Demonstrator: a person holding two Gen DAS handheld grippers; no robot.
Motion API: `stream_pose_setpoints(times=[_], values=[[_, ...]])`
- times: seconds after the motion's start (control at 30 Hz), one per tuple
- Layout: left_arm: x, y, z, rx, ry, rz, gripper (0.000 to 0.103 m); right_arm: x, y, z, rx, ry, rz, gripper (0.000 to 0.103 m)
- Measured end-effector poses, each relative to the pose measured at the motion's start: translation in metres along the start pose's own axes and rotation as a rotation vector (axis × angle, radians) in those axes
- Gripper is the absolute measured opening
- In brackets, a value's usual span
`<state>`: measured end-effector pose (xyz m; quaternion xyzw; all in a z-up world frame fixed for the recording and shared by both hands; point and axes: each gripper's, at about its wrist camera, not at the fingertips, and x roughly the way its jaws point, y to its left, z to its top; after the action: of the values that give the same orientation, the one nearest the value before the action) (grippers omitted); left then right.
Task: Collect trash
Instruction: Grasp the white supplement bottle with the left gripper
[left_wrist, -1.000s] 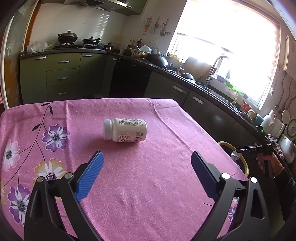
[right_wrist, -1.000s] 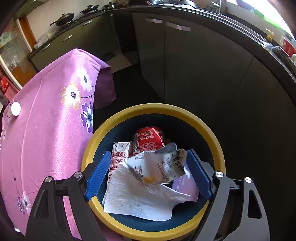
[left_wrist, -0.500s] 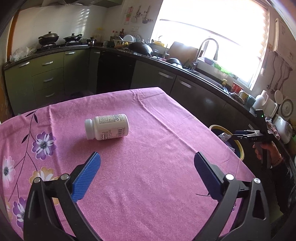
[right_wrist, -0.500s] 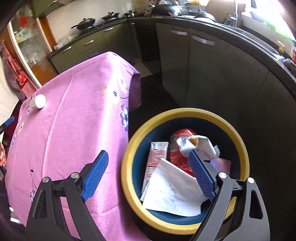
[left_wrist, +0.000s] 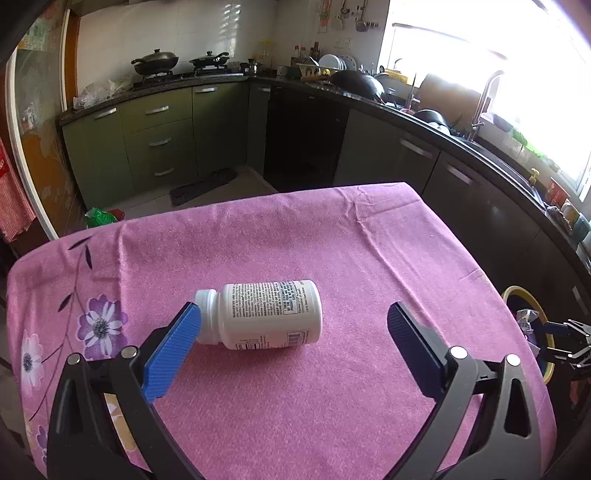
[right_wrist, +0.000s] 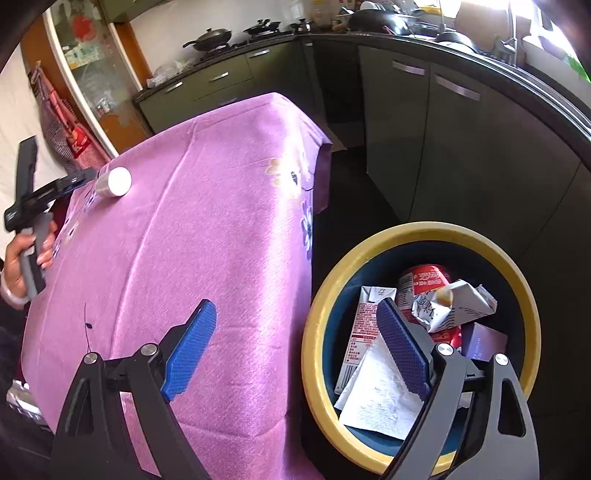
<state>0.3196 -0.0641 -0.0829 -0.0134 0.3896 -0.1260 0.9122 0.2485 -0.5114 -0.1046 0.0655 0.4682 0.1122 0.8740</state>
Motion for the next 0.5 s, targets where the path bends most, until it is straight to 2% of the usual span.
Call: stream_pose_setpoints(times=[0.2,0.3,0.5], values=[[0.019,0.001,0.002,0.059,0.035,0.021,0.096,0.002,0.002,-0.006,-0.01,-0.004,0.026,0.088],[0.025,0.003,0.002,0.052,0.053,0.045,0.096,0.005,0.004,-0.006,-0.01,-0.002,0.039,0.088],[0.031,0.005,0.008,0.095,0.051,0.095,0.096,0.014,0.008,-0.005,-0.02,0.016,0.052,0.088]])
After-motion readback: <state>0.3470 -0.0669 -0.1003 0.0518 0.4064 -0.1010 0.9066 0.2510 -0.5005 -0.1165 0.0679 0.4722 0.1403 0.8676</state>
